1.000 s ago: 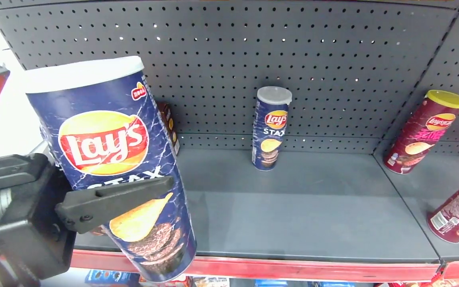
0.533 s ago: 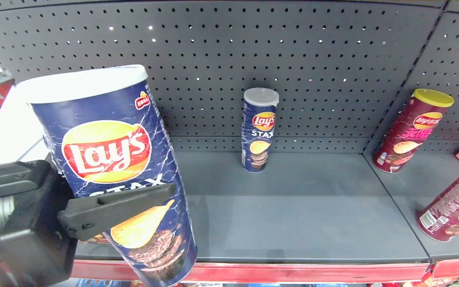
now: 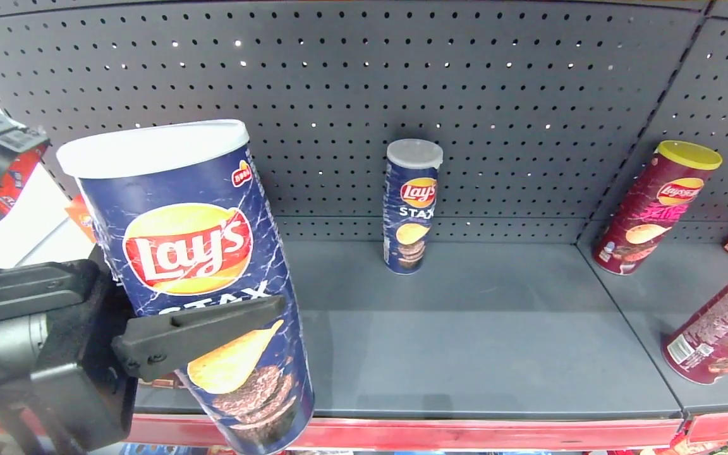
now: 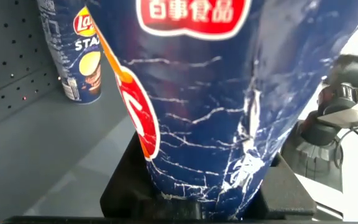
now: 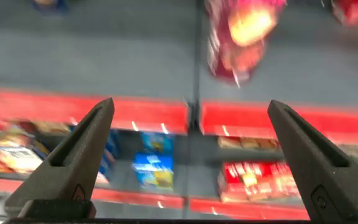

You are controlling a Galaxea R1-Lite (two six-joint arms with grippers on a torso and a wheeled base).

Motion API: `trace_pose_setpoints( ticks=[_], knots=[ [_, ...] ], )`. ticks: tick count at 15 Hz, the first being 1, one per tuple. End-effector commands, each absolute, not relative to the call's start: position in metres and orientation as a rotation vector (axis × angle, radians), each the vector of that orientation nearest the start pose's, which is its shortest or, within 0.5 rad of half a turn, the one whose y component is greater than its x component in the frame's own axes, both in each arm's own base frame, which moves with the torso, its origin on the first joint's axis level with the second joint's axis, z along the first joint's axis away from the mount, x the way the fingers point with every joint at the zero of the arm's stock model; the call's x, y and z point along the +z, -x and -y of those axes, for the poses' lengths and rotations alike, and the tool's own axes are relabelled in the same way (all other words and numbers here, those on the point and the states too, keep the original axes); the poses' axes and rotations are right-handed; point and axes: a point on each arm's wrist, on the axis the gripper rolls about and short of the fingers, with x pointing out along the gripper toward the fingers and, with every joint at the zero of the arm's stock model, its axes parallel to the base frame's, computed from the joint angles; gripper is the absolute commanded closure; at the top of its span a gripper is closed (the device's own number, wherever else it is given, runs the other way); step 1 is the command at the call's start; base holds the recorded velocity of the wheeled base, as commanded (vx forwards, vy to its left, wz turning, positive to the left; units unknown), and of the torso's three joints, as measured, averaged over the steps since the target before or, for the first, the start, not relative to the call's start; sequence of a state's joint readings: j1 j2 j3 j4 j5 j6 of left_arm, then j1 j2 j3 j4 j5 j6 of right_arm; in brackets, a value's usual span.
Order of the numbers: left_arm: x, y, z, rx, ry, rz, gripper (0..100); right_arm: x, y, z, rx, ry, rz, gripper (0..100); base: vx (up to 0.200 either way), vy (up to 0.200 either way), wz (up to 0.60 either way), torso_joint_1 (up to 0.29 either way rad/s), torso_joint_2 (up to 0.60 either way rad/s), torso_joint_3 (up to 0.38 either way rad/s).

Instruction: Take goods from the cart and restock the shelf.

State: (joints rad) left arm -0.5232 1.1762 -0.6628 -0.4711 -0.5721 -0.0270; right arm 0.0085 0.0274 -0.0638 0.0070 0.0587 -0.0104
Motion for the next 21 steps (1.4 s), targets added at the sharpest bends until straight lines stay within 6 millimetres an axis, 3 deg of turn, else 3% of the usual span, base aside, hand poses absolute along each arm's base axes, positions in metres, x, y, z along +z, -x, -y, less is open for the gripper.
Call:
trace_pose_setpoints(
  ticks=[1, 5, 7, 9, 13, 17, 18, 19, 21],
  knots=[
    [0.247, -0.145, 0.098, -1.092, 0.03, -0.076, 100, 0.19, -0.004, -0.004, 0.21, -0.052, -0.053, 0, 0.0, 0.0, 0.0, 0.0, 0.0, 0.0],
    [0.246, -0.145, 0.098, -1.094, 0.033, -0.077, 100, 0.21, -0.036, -0.013, 0.487, 0.134, -0.111, 0, 0.0, 0.0, 0.0, 0.0, 0.0, 0.0],
    [0.245, -0.146, 0.096, -1.081, 0.034, -0.08, 100, 0.217, -0.061, -0.025, 0.599, 0.145, -0.172, 0, 0.0, 0.0, 0.0, 0.0, 0.0, 0.0],
    [0.245, -0.147, 0.096, -1.082, 0.032, -0.079, 100, 0.222, -0.096, -0.05, 0.721, 0.143, -0.179, 0, 0.0, 0.0, 0.0, 0.0, 0.0, 0.0],
    [0.246, -0.152, 0.099, -1.084, 0.034, -0.087, 100, 0.216, -0.164, -0.085, 0.756, 0.15, -0.242, 0, 0.0, 0.0, 0.0, 0.0, 0.0, 0.0],
    [0.243, -0.152, 0.099, -1.085, 0.036, -0.099, 100, 0.213, -0.212, -0.108, 0.822, 0.137, -0.212, 0, 0.0, 0.0, 0.0, 0.0, 0.0, 0.0],
    [0.243, -0.152, 0.099, -1.085, 0.036, -0.099, 100, 0.213, -0.213, -0.109, 0.824, 0.137, -0.214, 0, 0.0, 0.0, 0.0, 0.0, 0.0, 0.0],
    [0.243, -0.152, 0.099, -1.084, 0.036, -0.099, 100, 0.214, -0.236, -0.118, 0.867, 0.13, -0.213, 0, 0.0, 0.0, 0.0, 0.0, 0.0, 0.0],
    [0.242, -0.152, 0.099, -1.096, 0.036, -0.101, 100, 0.214, -0.259, -0.123, 0.909, 0.127, -0.173, 0, 0.0, 0.0, 0.0, 0.0, 0.0, 0.0]
  ],
)
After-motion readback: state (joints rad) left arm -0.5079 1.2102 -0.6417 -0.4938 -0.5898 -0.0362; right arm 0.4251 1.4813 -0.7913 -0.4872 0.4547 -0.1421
